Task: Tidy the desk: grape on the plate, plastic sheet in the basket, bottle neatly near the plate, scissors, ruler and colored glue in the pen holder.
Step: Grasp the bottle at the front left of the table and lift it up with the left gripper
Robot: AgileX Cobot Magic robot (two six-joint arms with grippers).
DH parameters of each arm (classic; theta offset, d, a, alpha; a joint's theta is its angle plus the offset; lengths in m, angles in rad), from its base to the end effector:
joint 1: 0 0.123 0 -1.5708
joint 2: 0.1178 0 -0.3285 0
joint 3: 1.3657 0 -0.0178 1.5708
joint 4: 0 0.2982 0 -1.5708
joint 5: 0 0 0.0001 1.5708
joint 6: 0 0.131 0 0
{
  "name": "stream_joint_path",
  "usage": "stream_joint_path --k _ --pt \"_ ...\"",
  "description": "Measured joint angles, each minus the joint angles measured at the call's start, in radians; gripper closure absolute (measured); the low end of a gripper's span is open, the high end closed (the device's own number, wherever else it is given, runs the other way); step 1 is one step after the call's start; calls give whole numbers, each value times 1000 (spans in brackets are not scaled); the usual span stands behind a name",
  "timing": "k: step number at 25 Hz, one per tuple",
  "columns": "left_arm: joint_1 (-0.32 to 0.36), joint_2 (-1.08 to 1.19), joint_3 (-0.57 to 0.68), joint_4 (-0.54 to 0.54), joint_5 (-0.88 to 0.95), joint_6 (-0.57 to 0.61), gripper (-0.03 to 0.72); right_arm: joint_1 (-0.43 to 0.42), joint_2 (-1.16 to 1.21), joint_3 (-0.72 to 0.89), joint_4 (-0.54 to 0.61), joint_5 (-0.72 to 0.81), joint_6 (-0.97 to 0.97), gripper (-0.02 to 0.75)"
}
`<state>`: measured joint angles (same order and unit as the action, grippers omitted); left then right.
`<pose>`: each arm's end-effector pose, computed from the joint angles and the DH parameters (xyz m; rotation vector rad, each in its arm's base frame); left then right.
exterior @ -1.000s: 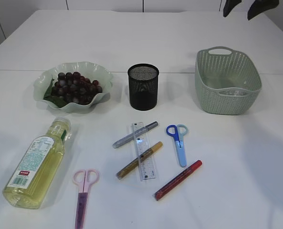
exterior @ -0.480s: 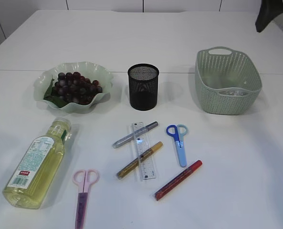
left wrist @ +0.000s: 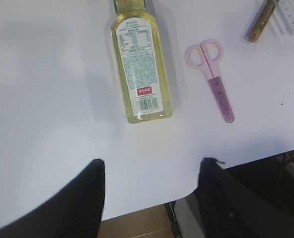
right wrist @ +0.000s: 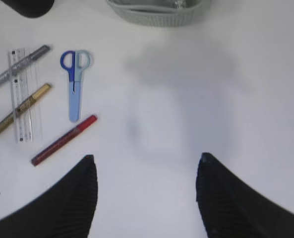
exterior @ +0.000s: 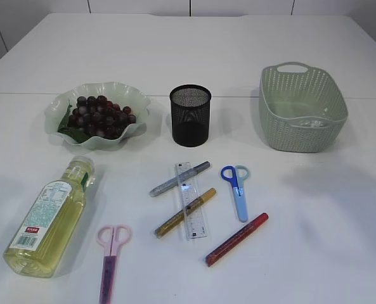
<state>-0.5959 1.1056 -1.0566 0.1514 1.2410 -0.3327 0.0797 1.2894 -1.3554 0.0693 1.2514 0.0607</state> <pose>0.2029 -0.1150 0.3402 0.3907 2.7174 -0.0415 0.2964 0.0323 0.3939 -0.0175 2.6716 0.1398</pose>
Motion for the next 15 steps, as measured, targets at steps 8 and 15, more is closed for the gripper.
stream_joint_path --k 8,15 --pt "0 63 0 -61 0 -23 253 0 -181 175 3 0 0 246" --pt "0 284 -55 -38 -2 -45 253 0 -210 182 5 0 0 247"
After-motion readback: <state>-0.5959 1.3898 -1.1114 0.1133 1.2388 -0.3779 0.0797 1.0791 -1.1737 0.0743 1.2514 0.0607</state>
